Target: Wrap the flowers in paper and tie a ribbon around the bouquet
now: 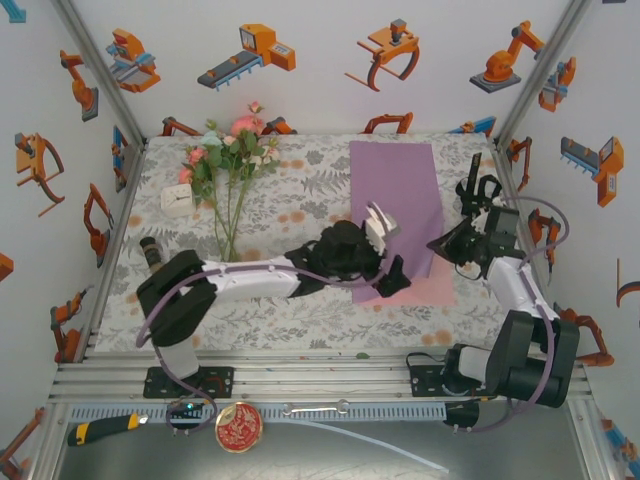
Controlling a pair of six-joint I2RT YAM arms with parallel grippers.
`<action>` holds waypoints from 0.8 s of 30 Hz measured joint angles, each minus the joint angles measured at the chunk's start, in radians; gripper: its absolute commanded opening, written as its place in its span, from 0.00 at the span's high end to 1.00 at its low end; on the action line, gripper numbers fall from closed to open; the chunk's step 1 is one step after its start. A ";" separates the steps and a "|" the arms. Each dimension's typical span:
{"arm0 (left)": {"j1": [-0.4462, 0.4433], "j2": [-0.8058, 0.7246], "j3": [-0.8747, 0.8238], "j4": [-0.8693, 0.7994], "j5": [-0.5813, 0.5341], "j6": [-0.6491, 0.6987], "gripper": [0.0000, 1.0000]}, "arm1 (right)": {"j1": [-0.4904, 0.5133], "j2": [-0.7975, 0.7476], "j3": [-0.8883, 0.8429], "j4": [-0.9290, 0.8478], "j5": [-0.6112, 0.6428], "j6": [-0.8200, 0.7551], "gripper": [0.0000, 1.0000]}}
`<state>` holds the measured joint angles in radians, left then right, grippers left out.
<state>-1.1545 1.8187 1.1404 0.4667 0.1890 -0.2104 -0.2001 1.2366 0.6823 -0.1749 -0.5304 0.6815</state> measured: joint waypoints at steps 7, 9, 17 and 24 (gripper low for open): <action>-0.096 0.181 0.053 0.042 -0.192 0.134 0.14 | 0.041 -0.014 0.032 0.000 0.019 0.026 0.92; -0.096 0.194 0.053 0.042 -0.253 0.154 0.25 | 0.041 -0.018 0.034 -0.001 0.024 0.026 0.91; -0.087 0.183 0.084 0.032 -0.433 0.166 1.00 | 0.041 -0.039 0.053 -0.053 0.050 0.019 0.37; -0.008 -0.027 -0.098 0.077 -0.493 -0.076 1.00 | 0.031 -0.223 0.064 -0.103 0.219 -0.008 0.68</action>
<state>-1.1622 1.7920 1.0420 0.5442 -0.3038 -0.2863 -0.1688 1.0134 0.7467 -0.2783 -0.3111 0.6735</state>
